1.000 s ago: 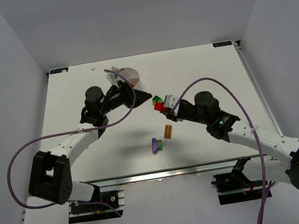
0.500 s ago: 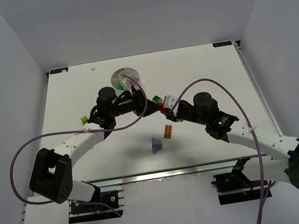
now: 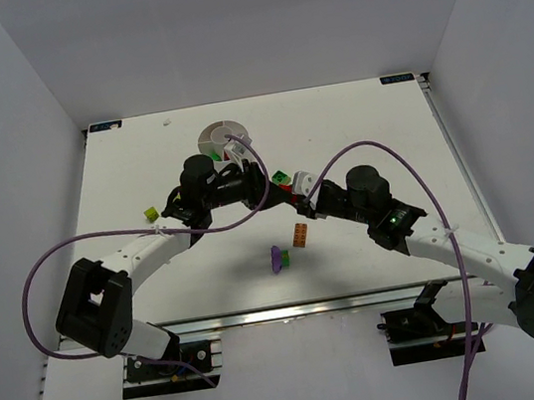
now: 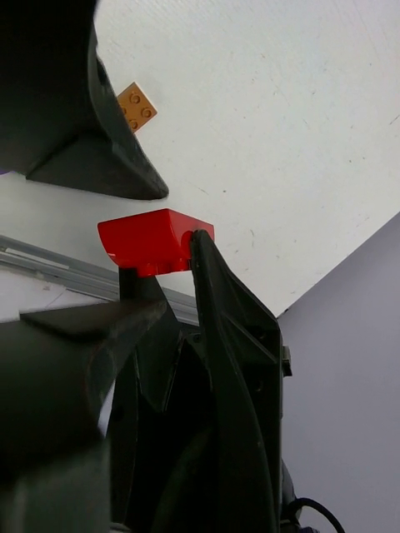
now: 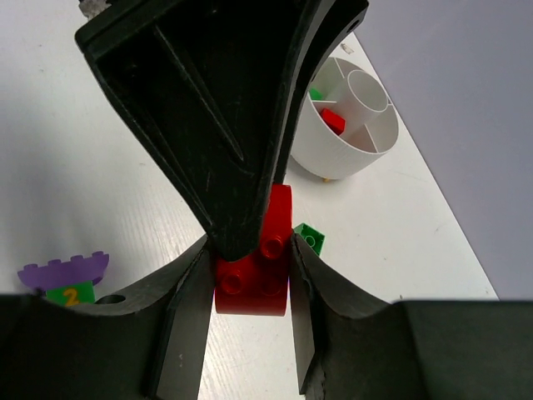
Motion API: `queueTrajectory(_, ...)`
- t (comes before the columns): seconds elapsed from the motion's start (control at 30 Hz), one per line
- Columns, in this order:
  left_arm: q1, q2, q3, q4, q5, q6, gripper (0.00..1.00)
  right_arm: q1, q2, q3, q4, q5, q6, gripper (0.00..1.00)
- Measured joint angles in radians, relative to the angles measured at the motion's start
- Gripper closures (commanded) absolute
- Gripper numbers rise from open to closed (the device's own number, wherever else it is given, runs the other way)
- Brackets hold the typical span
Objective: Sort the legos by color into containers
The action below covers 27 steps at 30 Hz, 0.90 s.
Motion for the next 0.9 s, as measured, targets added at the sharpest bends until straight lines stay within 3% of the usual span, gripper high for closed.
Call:
queueTrajectory(0.1,0.000,0.002,0.000,0.001,0.006,-0.003,0.53,0.000,0.000,-0.006,0.000,-0.006,0.000,1.00)
queueTrajectory(0.13,0.000,0.003,0.000,0.001,0.010,-0.006,0.62,0.000,0.000,-0.007,-0.001,-0.008,0.000,1.00)
queueTrajectory(0.23,0.002,0.014,0.003,0.009,0.016,-0.021,0.76,-0.001,-0.001,-0.008,-0.002,-0.005,-0.001,1.00)
queueTrajectory(0.33,0.002,0.020,0.007,0.012,0.018,-0.030,0.84,-0.005,-0.001,-0.009,-0.003,-0.004,-0.001,0.98)
queueTrajectory(0.43,0.002,0.020,0.008,0.012,0.018,-0.030,0.91,-0.005,-0.001,-0.009,-0.003,-0.004,-0.001,0.79)
queueTrajectory(0.47,0.002,0.020,0.008,0.011,0.017,-0.029,0.96,-0.005,-0.001,-0.009,-0.004,-0.004,-0.001,0.67)
queueTrajectory(0.6,0.001,0.020,0.023,-0.018,0.008,0.002,0.98,-0.005,-0.001,-0.009,-0.003,0.002,0.003,0.29)
queueTrajectory(0.67,0.002,0.020,0.037,-0.056,-0.011,0.046,0.98,-0.005,-0.001,-0.009,-0.002,0.010,0.005,0.15)
queueTrajectory(0.7,0.004,0.020,0.045,-0.077,-0.026,0.066,1.00,-0.005,-0.001,-0.009,-0.003,0.013,0.003,0.11)
queueTrajectory(0.9,0.066,0.019,0.092,-0.208,-0.171,0.183,1.00,-0.005,-0.006,-0.007,-0.011,0.026,0.000,0.11)
